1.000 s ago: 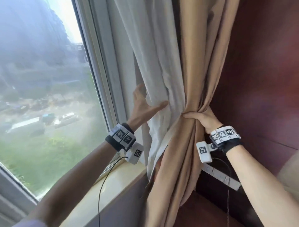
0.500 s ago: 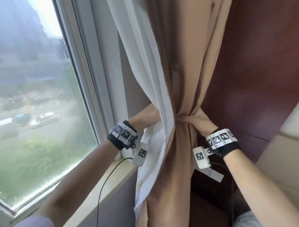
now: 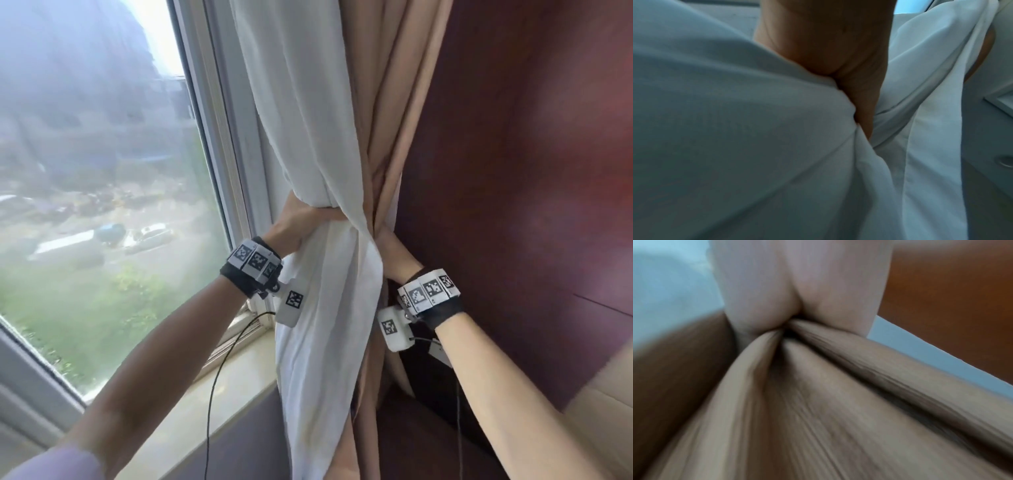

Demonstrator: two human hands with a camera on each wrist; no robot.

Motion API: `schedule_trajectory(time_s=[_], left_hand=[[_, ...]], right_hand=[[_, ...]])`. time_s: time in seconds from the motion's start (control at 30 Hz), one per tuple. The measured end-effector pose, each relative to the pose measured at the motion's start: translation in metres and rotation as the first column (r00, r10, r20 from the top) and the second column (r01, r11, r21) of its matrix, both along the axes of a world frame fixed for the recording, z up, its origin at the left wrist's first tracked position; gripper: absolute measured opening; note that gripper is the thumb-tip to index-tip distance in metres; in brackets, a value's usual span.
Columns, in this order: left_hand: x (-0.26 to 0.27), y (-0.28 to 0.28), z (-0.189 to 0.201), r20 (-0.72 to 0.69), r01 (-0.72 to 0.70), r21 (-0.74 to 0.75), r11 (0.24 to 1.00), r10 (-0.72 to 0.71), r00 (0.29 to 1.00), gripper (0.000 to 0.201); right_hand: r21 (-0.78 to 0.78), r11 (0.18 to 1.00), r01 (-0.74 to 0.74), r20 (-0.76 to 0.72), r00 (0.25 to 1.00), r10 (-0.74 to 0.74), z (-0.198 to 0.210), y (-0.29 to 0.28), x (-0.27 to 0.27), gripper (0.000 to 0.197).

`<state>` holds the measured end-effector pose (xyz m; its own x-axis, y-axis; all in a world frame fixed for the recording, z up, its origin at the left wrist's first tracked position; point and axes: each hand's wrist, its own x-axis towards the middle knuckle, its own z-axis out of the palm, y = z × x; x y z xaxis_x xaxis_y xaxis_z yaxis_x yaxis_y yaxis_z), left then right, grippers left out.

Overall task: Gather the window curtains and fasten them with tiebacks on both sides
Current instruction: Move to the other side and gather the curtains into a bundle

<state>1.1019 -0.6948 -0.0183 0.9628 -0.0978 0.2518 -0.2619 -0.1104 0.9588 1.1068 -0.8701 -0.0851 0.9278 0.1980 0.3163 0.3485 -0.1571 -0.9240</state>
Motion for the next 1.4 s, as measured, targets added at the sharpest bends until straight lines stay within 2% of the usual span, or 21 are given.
schedule_trajectory(time_s=[0.03, 0.1, 0.17, 0.23, 0.33, 0.43, 0.57, 0.7, 0.83, 0.87, 0.93, 1.03, 1.07, 1.13, 1.17, 1.2, 1.23, 1.27, 1.33, 1.4], left_hand=[[0.001, 0.002, 0.001, -0.006, 0.0, 0.003, 1.0, 0.0, 1.0, 0.047], [0.004, 0.01, 0.0, -0.049, 0.008, 0.046, 0.999, -0.005, 0.999, 0.035], [0.005, 0.02, 0.001, -0.108, 0.011, 0.109, 0.994, 0.001, 0.994, 0.026], [0.006, 0.029, 0.003, -0.135, 0.031, 0.194, 0.981, -0.004, 0.991, 0.025], [0.002, 0.033, 0.005, -0.126, 0.044, 0.294, 0.955, -0.007, 0.992, 0.034], [-0.001, 0.032, 0.004, -0.13, 0.066, 0.357, 0.932, -0.021, 0.991, 0.034], [-0.002, 0.021, 0.003, -0.067, 0.043, 0.346, 0.937, -0.021, 0.998, 0.014], [-0.004, 0.001, -0.004, 0.037, 0.004, 0.256, 0.967, -0.014, 0.999, 0.013], [-0.01, -0.009, -0.008, 0.124, -0.041, 0.148, 0.988, 0.022, 0.992, 0.032], [-0.009, -0.009, -0.007, 0.134, -0.037, 0.126, 0.991, 0.019, 0.991, 0.037], [-0.007, -0.01, -0.004, 0.132, -0.008, 0.11, 0.994, -0.006, 0.991, 0.033], [0.001, -0.012, -0.004, 0.134, -0.018, 0.104, 0.994, 0.004, 0.991, 0.029], [0.002, -0.013, -0.004, 0.151, -0.028, 0.102, 0.994, 0.012, 0.988, 0.037], [0.005, -0.012, -0.005, 0.138, -0.026, 0.126, 0.992, 0.009, 0.99, 0.044], [0.008, -0.012, -0.006, 0.109, -0.006, 0.144, 0.99, -0.01, 0.994, 0.037], [0.008, -0.012, -0.006, 0.078, 0.025, 0.18, 0.983, -0.04, 0.996, 0.024], [0.007, -0.012, -0.006, 0.048, 0.062, 0.208, 0.976, -0.073, 0.996, 0.011], [0.008, -0.011, -0.006, 0.034, 0.083, 0.247, 0.965, -0.094, 0.995, 0.008], [0.011, -0.008, -0.006, 0.013, 0.127, 0.296, 0.947, -0.137, 0.99, 0.013], [0.012, 0.0, -0.003, -0.022, 0.146, 0.319, 0.936, -0.147, 0.989, 0.023]], right_hand=[[-0.003, 1.0, -0.015, 0.046, 0.999, 0.015, -0.002, -0.009, 0.003, 0.06], [0.072, 0.997, -0.029, -0.001, 1.0, 0.029, -0.005, -0.021, 0.008, 0.081], [0.052, 0.999, -0.009, -0.029, 1.0, 0.01, -0.012, -0.029, 0.02, 0.098], [-0.02, 1.0, 0.009, -0.072, 0.997, -0.01, -0.017, -0.027, 0.03, 0.105], [-0.027, 0.996, -0.08, -0.108, 0.991, 0.076, -0.01, -0.002, 0.03, 0.077], [-0.029, 0.993, -0.114, -0.056, 0.992, 0.112, -0.005, 0.022, 0.016, 0.049], [0.092, 0.989, -0.115, -0.126, 0.984, 0.126, -0.01, 0.022, -0.002, 0.028], [0.175, 0.976, -0.129, -0.104, 0.983, 0.149, -0.011, 0.015, -0.015, 0.027], [0.231, 0.968, -0.096, -0.131, 0.983, 0.129, -0.005, 0.01, -0.025, 0.027], [0.249, 0.965, -0.077, -0.151, 0.982, 0.117, -0.005, 0.01, -0.029, 0.028], [0.277, 0.96, -0.04, -0.174, 0.98, 0.091, -0.012, 0.005, -0.033, 0.039], [0.463, 0.884, -0.066, -0.21, 0.961, 0.182, -0.029, -0.011, -0.04, 0.037], [0.418, 0.907, -0.057, -0.208, 0.965, 0.157, -0.028, -0.014, -0.044, 0.049], [0.185, 0.982, -0.037, -0.145, 0.987, 0.064, -0.022, -0.014, -0.047, 0.098], [0.063, 0.998, -0.024, -0.106, 0.994, 0.031, -0.02, -0.012, -0.043, 0.119], [-0.04, 0.999, 0.002, -0.073, 0.997, -0.005, -0.019, -0.007, -0.036, 0.128], [-0.068, 0.997, 0.033, -0.061, 0.997, -0.037, -0.019, -0.001, -0.027, 0.127], [-0.062, 0.997, 0.054, -0.075, 0.995, -0.059, -0.018, 0.005, -0.018, 0.124], [-0.043, 0.994, 0.102, -0.096, 0.99, -0.105, -0.017, 0.017, -0.005, 0.114], [-0.022, 0.99, 0.142, -0.089, 0.986, -0.144, -0.016, 0.029, 0.002, 0.089]])
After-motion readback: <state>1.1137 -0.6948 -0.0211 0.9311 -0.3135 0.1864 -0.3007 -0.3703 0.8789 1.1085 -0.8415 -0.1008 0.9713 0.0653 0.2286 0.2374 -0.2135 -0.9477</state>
